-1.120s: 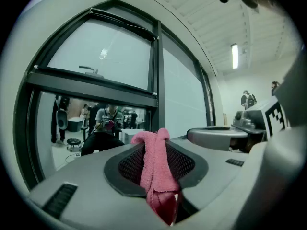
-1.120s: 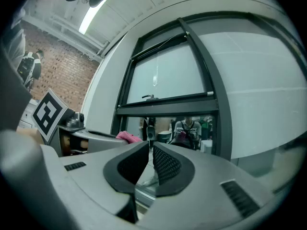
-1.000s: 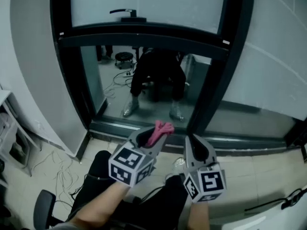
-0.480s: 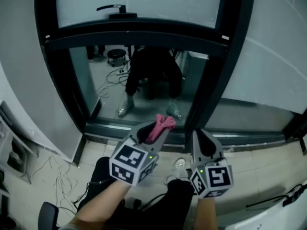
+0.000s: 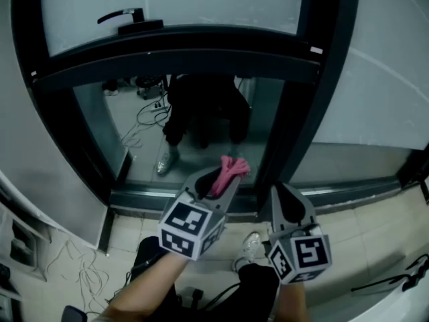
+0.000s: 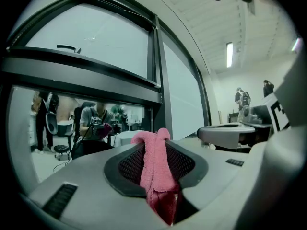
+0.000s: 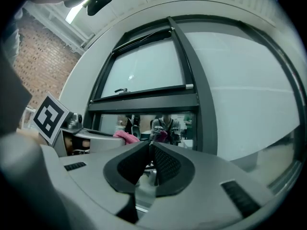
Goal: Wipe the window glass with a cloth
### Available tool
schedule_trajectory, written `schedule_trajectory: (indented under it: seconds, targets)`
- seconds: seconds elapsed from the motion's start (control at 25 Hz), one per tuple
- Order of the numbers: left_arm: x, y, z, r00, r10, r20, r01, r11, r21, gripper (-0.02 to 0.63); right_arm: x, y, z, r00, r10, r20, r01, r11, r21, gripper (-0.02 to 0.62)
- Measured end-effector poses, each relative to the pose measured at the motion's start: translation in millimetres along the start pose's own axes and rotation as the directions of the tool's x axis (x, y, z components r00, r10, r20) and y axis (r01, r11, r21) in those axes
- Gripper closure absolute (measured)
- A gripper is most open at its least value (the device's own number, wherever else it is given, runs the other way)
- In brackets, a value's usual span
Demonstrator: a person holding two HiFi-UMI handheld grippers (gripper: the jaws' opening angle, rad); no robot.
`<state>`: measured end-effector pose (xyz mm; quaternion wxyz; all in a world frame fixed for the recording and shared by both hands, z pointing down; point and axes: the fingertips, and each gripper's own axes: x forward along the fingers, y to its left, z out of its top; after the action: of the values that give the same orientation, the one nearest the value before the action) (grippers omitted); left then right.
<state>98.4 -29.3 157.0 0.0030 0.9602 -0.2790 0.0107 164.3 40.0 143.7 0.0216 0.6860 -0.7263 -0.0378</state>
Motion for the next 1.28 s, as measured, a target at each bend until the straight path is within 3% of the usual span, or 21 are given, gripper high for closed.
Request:
schedule_trajectory:
  seconds: [0.36, 0.72, 0.88, 1.28]
  targets:
    - [92.3, -0.2, 39.7, 0.997, -0.044, 0.062, 0.040, 0.998, 0.052, 0.483, 20.4, -53.1, 0.8, 0.995, -0.093, -0.041, 0.095, 0.995, 0.042, 0.561]
    - [181.5, 0.3, 69.1, 0.989, -0.037, 0.142, 0.027, 0.997, 0.075, 0.483, 29.5, -83.8, -2.2, 0.994, -0.095, -0.045, 0.097, 0.994, 0.046, 0.561]
    - [211.6, 3.6, 87.3, 0.978, -0.018, 0.207, -0.001, 0.996, 0.090, 0.483, 28.9, -102.4, -16.3, 0.992, -0.113, -0.064, 0.117, 0.991, 0.069, 0.561]
    - [262.0, 5.6, 111.3, 0.945, 0.033, 0.325, -0.046, 0.998, 0.034, 0.483, 26.8, -131.2, -22.0, 0.990, -0.121, -0.074, 0.126, 0.989, 0.073, 0.561]
